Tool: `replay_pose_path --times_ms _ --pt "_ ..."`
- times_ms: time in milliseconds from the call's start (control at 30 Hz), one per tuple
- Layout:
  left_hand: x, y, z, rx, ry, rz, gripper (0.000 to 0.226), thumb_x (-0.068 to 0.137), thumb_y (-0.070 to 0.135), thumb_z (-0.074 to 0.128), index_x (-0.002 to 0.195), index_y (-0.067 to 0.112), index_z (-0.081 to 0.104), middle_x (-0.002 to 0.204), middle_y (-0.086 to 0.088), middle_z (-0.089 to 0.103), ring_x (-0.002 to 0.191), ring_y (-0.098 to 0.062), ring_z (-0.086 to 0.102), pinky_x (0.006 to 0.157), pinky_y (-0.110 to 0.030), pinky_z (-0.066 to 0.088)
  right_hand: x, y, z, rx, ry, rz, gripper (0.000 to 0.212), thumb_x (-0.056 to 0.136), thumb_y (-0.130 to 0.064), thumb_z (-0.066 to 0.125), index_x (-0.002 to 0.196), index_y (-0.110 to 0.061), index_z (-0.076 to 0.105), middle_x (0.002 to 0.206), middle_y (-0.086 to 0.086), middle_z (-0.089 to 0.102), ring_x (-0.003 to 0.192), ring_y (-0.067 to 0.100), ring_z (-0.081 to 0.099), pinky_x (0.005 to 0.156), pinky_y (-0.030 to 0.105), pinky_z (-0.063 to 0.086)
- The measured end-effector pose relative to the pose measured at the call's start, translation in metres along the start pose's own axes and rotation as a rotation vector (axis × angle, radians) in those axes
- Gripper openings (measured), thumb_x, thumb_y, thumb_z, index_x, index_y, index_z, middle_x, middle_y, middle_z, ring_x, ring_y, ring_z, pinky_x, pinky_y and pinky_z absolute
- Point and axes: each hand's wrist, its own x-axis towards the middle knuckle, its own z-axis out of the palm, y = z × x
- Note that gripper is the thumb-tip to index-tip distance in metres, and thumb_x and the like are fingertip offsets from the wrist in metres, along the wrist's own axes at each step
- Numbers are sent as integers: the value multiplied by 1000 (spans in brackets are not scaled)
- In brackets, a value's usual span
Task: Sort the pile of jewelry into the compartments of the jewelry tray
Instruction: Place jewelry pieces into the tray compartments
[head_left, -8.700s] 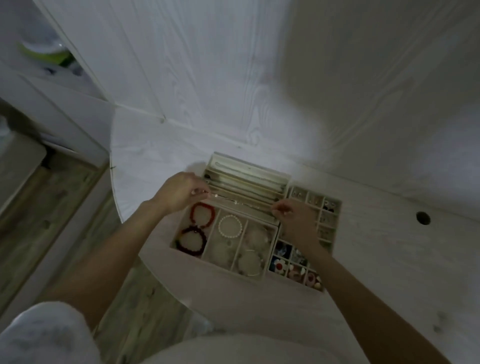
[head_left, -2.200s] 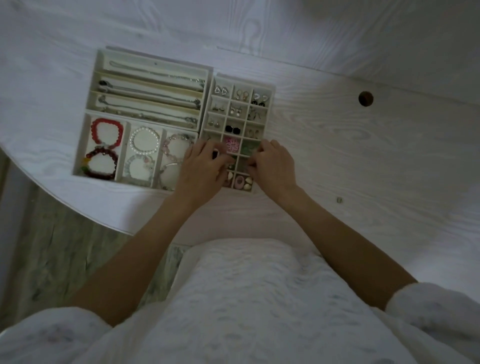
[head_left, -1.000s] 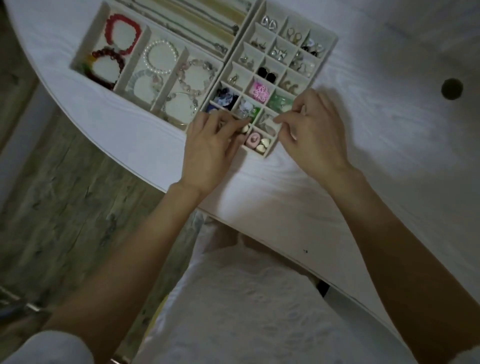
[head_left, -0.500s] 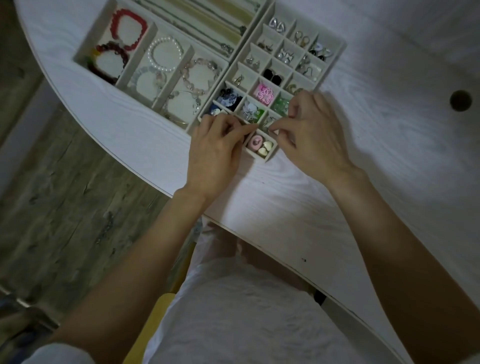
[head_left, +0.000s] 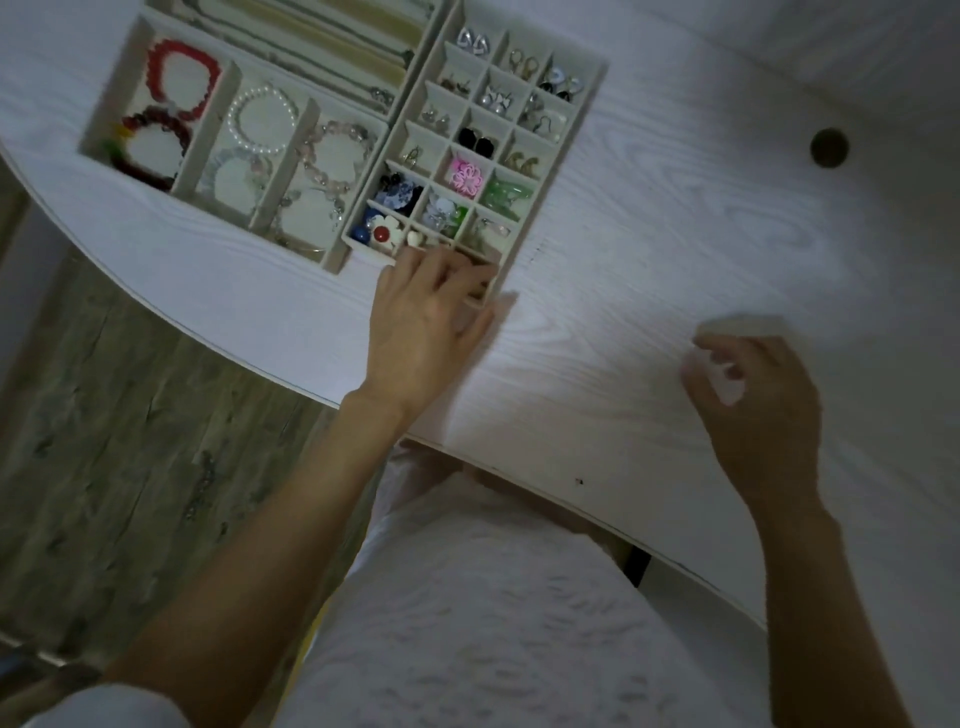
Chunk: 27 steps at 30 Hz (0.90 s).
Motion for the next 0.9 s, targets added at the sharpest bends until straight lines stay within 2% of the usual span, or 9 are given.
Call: replay_pose_path --times_ms 67,167,333,433,500,633,733,800,900 --pt "1 -3 3 23 -8 -14 28 87 28 59 109 15 70 97 -5 63 88 -25 47 72 -27 30 -17 12 -1 57 -45 138 37 84 -27 69 117 -16 58 105 5 53 84 17 52 72 28 39" --pt "1 0 4 14 -33 -52 26 84 21 65 109 15 70 97 -4 65 88 -27 48 73 -25 24 -29 18 6 127 -51 252 49 78 -30 74 121 -17 54 102 0 48 81 13 49 72 26 38" --pt "0 5 6 11 -58 -104 24 87 22 60 108 14 70 98 -7 65 90 -33 53 76 -32 31 -19 10 27 216 81 271 31 79 -19 72 107 -12 60 95 5 60 75 13 54 75 29 45" --pt "0 4 10 7 -84 -107 27 89 26 56 109 14 70 98 -6 67 92 -34 57 79 -38 38 -8 4 39 170 135 155 13 82 -13 67 94 -8 64 86 9 63 74 19 58 73 35 48" --pt "1 3 12 6 -81 -106 26 90 27 55 108 14 70 97 -6 68 91 -33 58 79 -38 39 4 -3 44 177 149 60 9 82 -10 64 90 -7 65 82 8 64 71 20 59 68 33 49" --pt "3 4 15 23 -62 -80 23 90 26 55 102 13 70 94 -5 67 86 -33 58 77 -37 38 29 -26 57 209 122 -111 9 83 -5 60 89 -4 67 81 9 64 68 18 58 63 33 51" --pt "1 7 12 44 -18 -84 21 89 21 59 104 12 70 92 -6 67 83 -31 54 72 -34 34 42 -36 66 172 84 -270 9 85 -4 60 88 -2 68 90 13 61 76 23 59 67 31 50" --pt "-1 10 11 61 -8 -74 21 87 20 61 104 12 71 92 -5 67 83 -30 52 70 -31 31 48 -36 69 134 50 -319 9 87 -5 61 92 -3 68 96 15 58 84 26 57 71 32 50" --pt "-2 10 9 75 -10 -64 21 89 22 58 104 13 70 92 -5 66 82 -28 51 68 -31 30 53 -40 69 84 5 -373 9 89 -6 59 94 -2 66 94 15 57 81 25 58 67 37 54"
